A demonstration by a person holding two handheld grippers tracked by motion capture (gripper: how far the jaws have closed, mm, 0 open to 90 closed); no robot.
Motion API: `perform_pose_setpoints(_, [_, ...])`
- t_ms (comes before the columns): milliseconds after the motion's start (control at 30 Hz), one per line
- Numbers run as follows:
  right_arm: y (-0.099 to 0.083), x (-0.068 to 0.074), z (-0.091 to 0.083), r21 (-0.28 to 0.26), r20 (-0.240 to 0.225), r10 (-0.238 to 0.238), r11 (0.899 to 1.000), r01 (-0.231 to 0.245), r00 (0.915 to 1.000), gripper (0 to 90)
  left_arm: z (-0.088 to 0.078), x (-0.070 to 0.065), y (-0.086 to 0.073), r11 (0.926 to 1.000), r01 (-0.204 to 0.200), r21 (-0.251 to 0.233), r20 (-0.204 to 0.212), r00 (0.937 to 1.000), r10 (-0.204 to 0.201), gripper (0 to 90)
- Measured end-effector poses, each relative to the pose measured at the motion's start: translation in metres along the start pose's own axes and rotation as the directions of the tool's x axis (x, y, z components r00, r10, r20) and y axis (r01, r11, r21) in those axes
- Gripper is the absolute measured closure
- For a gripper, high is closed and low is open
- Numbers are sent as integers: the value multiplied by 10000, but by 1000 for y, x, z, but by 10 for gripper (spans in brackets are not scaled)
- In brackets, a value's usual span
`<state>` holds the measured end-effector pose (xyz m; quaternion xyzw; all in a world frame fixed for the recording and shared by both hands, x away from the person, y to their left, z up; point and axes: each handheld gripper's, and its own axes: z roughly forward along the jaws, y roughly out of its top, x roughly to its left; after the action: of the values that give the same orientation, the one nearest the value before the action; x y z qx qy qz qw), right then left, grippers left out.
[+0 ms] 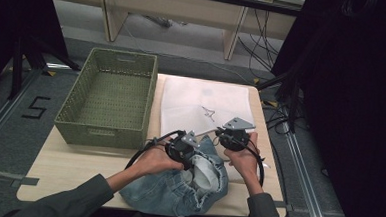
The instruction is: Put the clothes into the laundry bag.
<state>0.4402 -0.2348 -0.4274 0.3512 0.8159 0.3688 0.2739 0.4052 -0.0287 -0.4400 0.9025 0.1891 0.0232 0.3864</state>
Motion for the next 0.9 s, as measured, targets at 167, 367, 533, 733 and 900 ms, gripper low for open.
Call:
perform_pose_setpoints(167, [8,4,-5,-287,-74,-187,9994,184,9998,862,28,11,-5,9994,342,-10,-490,9982,-342,522])
perform_pose_setpoints(367, [7,5,-6,-224,-85,-154,9996,152,9998,859,9,17,-2,9939,1025,-403,-161,9945,-1032,319])
perform_pose_setpoints(533, [6,5,-6,-167,-163,-54,9998,52,9999,852,-20,12,9,9967,612,-540,27,9981,-612,223])
perform_pose_setpoints(733, [8,6,-7,-160,-230,-131,9998,127,9997,851,-57,19,20,9869,790,-1408,80,9969,-787,213])
perform_pose_setpoints(900, [10,7,-9,-355,-133,-253,9991,248,9996,852,-69,41,16,9851,761,-1544,-798,9928,-892,222])
